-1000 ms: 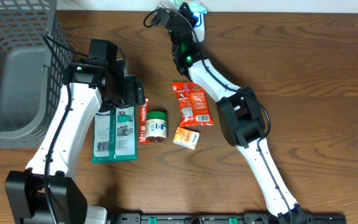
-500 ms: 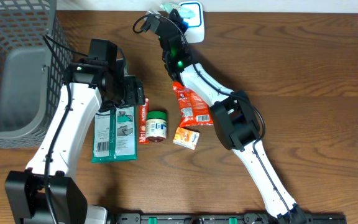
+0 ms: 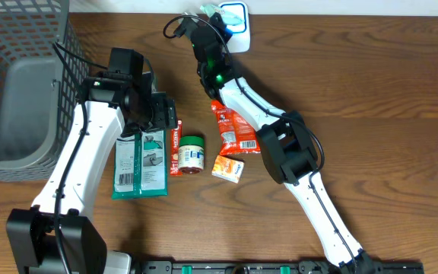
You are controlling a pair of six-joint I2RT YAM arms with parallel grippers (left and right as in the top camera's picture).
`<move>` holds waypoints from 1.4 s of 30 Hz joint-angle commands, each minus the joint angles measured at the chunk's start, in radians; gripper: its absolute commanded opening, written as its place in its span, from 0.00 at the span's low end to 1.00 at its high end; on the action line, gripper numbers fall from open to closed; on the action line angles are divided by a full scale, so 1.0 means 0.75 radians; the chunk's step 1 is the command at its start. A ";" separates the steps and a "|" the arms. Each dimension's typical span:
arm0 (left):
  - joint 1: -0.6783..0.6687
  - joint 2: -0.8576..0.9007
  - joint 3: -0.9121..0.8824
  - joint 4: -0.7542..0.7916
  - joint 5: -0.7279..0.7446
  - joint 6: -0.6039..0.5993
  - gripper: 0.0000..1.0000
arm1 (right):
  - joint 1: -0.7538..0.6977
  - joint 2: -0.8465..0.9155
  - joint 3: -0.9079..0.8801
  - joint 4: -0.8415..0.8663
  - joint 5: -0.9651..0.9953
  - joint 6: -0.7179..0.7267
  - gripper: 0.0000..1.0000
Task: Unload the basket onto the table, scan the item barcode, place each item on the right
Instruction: 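Hold the wipe pack over the scanner window with the right gripper, then carry the wipe pack right and set it down on the table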
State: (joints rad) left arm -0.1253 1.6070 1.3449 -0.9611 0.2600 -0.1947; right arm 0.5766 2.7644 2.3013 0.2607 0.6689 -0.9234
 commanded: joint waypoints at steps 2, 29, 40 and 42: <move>0.001 -0.008 0.010 -0.002 -0.003 -0.003 0.87 | -0.003 0.022 0.008 0.005 0.029 0.044 0.01; 0.001 -0.008 0.010 -0.002 -0.003 -0.003 0.87 | -0.044 -0.851 0.009 -1.313 -0.408 1.022 0.01; 0.001 -0.008 0.010 -0.002 -0.003 -0.003 0.87 | -0.515 -1.021 -0.010 -2.181 -0.998 1.145 0.01; 0.001 -0.008 0.010 -0.002 -0.003 -0.003 0.87 | -0.610 -1.009 -0.044 -2.222 -1.026 1.145 0.01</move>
State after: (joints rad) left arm -0.1253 1.6070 1.3449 -0.9611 0.2600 -0.1947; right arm 0.2134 1.9858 2.3013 -1.3758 0.0090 -0.1028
